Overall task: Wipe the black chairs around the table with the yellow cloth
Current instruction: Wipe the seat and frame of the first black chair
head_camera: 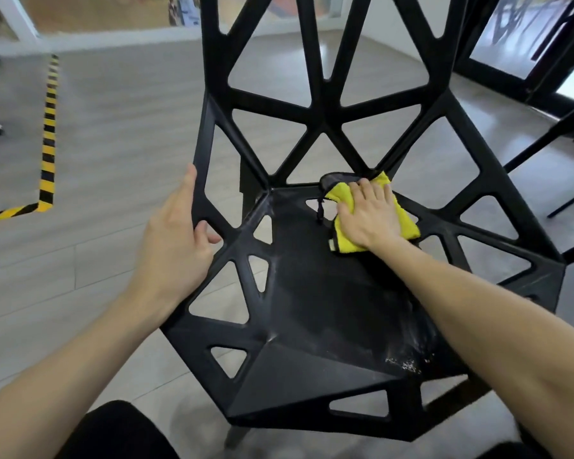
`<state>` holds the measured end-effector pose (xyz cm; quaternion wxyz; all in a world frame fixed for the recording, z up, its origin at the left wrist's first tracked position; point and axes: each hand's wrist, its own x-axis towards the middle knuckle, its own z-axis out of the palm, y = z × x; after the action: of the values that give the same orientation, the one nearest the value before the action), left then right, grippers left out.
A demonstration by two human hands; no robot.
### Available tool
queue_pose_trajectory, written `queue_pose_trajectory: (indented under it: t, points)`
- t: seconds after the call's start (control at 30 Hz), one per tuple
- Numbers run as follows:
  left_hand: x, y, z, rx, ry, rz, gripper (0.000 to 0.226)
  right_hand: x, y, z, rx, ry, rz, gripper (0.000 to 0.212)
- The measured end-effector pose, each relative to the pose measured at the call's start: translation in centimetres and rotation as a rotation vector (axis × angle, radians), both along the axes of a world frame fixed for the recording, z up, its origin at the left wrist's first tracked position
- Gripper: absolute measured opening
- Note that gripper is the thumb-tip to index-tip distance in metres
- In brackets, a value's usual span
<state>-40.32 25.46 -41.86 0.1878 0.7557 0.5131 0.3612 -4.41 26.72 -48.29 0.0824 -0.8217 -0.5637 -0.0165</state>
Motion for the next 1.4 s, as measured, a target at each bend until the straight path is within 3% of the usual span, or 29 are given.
queue_pose_trajectory:
  t: [0.1,0.2,0.33,0.5,0.57,0.7,0.93,1.07,1.13,1.3,1.4]
  points:
    - [-0.2,0.2,0.0,0.015,0.006,-0.01,0.089,-8.0,2.4,-0.6,-0.029,-0.047,0.257,0.072]
    - [-0.4,0.3,0.0,0.037,0.007,-0.021,0.09,-15.2,3.7,0.0,0.065,0.161,0.32,0.065]
    - [-0.4,0.7,0.0,0.016,0.02,0.007,0.088,-14.2,2.1,0.6,0.025,0.253,0.354,0.064]
    - [-0.4,0.3,0.2,-0.028,-0.035,0.008,0.089,-11.4,-6.9,0.2,-0.098,0.275,0.724,0.061]
    - [-0.3,0.3,0.2,-0.03,-0.036,0.002,0.09,-9.8,-4.8,0.3,-0.099,0.227,0.681,0.06]
    - [-0.1,0.8,0.0,-0.025,-0.017,0.033,0.089,-10.2,4.0,0.5,-0.089,0.177,0.351,0.065]
    - [-0.2,0.9,-0.1,-0.036,-0.054,0.019,0.088,-10.5,-3.9,0.1,-0.132,0.237,0.776,0.063]
    - [0.0,0.7,0.2,-0.04,-0.077,0.025,0.087,-10.0,3.8,0.1,-0.072,0.19,0.446,0.064]
    - [0.0,1.1,0.1,-0.029,-0.082,0.03,0.087,-11.4,5.2,0.2,-0.074,0.188,0.379,0.063]
    - [-0.3,1.5,0.0,-0.005,-0.037,0.045,0.09,-15.7,-6.6,1.4,-0.094,0.446,0.796,0.063]
    - [-0.1,1.2,0.0,0.013,-0.023,0.063,0.087,-14.3,-4.7,0.7,-0.081,0.294,0.744,0.066]
